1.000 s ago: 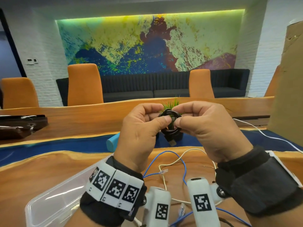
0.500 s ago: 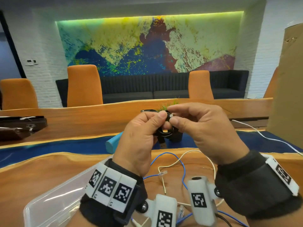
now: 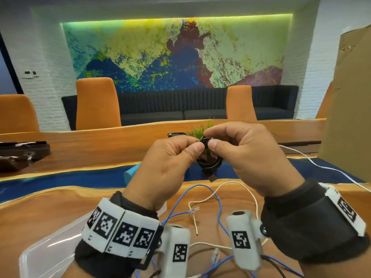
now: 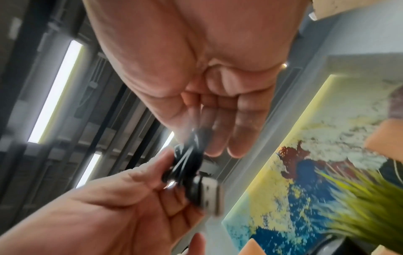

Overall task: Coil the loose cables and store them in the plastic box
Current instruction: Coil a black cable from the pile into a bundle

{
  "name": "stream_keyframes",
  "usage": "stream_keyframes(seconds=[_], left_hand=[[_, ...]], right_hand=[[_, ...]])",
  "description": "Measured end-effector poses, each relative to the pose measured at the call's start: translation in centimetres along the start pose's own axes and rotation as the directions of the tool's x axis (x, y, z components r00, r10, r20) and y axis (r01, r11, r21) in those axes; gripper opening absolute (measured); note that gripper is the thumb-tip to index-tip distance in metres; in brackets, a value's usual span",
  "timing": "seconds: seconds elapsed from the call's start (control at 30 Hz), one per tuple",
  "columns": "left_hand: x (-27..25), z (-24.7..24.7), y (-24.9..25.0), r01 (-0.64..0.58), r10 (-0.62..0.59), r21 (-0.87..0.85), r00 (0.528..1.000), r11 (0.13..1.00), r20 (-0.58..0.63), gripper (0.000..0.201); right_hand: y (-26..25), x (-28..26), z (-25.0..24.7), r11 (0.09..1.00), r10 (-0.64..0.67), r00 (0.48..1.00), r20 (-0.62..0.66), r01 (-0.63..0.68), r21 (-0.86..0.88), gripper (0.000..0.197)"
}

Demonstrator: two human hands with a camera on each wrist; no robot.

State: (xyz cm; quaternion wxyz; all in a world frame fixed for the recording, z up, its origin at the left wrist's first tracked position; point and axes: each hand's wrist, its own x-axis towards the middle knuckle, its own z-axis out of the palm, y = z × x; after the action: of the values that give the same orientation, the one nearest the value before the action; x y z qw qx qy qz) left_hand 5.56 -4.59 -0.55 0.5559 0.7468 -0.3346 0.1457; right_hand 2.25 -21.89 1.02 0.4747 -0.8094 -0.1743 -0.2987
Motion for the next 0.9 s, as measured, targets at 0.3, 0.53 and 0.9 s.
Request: stream_keyframes(seconds=[0.3,0.53,0.9], left_hand=[[0.2,0.5,0.6,-0.031,0.031,0.103,1.000,0.994,-0.002,0.020],[0.4,0.2,-0.1,0.031,-0.031,0.123,1.000,0.992,-0.002,0.016],[-0.5,1.7,0.2,-0.009,-0.064,0.296,0.969,0.955,0.237,0.038]], right_hand=[[-1.3,0.0,-2.6,0.977,0.053,0.996,0.079,-0.035,-0.211,0.015],[0.7,0.7,-11.7,0.850,0.386,0.922,-0.004,-0.358,-0.388,0.008],[15.4,-5.9,-15.9,0.349,0.904,0.422,-0.062,-0.816,-0.461,0.005]])
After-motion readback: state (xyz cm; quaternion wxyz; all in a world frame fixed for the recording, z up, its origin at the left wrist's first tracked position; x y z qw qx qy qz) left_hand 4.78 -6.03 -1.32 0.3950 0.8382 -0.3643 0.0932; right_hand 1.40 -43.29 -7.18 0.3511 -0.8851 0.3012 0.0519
